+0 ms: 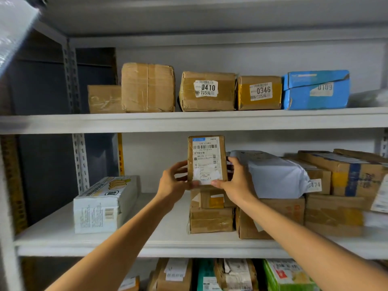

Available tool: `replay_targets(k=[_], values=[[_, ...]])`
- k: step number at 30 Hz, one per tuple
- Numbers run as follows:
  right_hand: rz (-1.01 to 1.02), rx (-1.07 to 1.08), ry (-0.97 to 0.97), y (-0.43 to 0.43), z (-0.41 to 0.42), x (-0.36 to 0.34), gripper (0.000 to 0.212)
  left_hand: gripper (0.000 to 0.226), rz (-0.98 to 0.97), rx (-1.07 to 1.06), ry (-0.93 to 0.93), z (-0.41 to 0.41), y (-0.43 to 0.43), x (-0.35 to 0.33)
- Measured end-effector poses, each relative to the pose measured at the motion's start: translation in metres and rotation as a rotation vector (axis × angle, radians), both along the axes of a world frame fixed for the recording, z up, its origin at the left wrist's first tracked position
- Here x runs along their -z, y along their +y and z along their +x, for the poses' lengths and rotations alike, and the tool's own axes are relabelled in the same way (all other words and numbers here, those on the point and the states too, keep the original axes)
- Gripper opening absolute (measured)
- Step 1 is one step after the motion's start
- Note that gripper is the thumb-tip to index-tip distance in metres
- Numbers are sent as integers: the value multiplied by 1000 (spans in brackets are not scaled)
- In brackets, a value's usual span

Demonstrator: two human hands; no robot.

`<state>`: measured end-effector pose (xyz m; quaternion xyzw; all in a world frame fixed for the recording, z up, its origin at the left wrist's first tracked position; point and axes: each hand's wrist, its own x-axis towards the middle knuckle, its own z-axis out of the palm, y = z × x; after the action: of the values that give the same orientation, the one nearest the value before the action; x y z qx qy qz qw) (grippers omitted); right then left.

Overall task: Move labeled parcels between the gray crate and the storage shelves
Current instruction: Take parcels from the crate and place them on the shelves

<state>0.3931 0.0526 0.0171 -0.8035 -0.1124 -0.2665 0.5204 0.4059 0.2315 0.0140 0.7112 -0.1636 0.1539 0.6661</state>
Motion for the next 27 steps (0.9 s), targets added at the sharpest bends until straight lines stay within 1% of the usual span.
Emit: replay_targets(k=[3, 8, 12, 15, 21, 27], values=[[-33, -12, 17, -3, -6, -1, 73, 61, 14, -5, 3, -3, 2, 4], [-48, -13, 7, -2, -9, 0, 72, 65, 29, -25, -4, -6, 1, 5], [-57, -14, -4, -1, -10, 4, 79, 67, 44, -24, -13, -9, 2, 6], [-67, -16, -16, -1, -11, 7, 84, 66, 49, -21, -16, -11, 1, 6], [-70, -34, -10, -4, -14, 10, 84, 65, 58, -28, -11, -12, 1, 11], [-96, -22, -41, -1, -21, 19, 83, 58, 6, 3, -20, -21, 3, 22]])
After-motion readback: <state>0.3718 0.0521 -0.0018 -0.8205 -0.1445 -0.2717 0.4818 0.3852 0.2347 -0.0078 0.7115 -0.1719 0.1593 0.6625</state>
